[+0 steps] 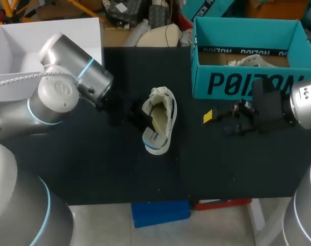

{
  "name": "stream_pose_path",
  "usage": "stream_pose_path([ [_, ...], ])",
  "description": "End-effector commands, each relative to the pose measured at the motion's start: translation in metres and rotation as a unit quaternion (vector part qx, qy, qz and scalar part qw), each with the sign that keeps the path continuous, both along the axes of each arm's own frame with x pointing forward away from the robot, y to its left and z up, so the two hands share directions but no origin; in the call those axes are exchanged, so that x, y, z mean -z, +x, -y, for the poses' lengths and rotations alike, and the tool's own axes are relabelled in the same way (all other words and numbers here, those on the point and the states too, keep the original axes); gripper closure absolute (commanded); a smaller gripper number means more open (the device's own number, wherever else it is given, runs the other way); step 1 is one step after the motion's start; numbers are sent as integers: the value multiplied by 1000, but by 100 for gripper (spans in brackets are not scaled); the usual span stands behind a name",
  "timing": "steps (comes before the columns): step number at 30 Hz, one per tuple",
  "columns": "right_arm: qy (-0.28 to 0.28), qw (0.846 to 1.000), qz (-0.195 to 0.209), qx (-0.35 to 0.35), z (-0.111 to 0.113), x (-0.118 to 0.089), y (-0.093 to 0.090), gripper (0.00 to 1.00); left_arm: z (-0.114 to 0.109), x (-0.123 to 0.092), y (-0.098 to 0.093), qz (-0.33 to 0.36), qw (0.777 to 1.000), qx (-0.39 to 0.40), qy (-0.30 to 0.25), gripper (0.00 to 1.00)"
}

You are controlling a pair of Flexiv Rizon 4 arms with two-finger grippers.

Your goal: Take the shoe out of the shoebox, open the shoe tongue, remove and reinsert the insole, then place the shoe into the shoebox

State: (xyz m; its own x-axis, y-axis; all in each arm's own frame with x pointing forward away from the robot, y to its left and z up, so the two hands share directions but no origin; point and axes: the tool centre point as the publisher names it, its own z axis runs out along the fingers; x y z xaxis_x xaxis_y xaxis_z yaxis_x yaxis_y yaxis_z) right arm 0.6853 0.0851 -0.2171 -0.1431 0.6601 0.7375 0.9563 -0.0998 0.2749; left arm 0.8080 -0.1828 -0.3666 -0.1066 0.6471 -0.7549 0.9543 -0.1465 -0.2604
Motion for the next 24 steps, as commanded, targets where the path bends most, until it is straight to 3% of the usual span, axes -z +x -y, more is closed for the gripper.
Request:
stream_pose_path([
  [1, -1, 1000, -1, 0, 0, -1, 0, 0, 6, 12, 4, 9, 1000, -10, 0, 100],
  [4, -1, 1000, -1, 0, 0, -1, 0, 0, 5, 11, 8, 15, 1000, -22, 0, 100],
  [5, -1, 1000, -1, 0, 0, -1, 0, 0, 5, 10, 9, 15, 1000, -24, 1, 89],
  [6, -1, 1000, -1, 0, 0, -1, 0, 0, 4, 7, 9, 13, 999, -30, -2, 72],
  [12, -1, 1000, -1, 0, 0, -1, 0, 0, 1, -6, 0, 14, 999, -31, -6, 65],
  [24, -1, 1000, -1, 0, 0, -1, 0, 0, -7, -30, -28, 18, 1000, -24, -9, 70],
])
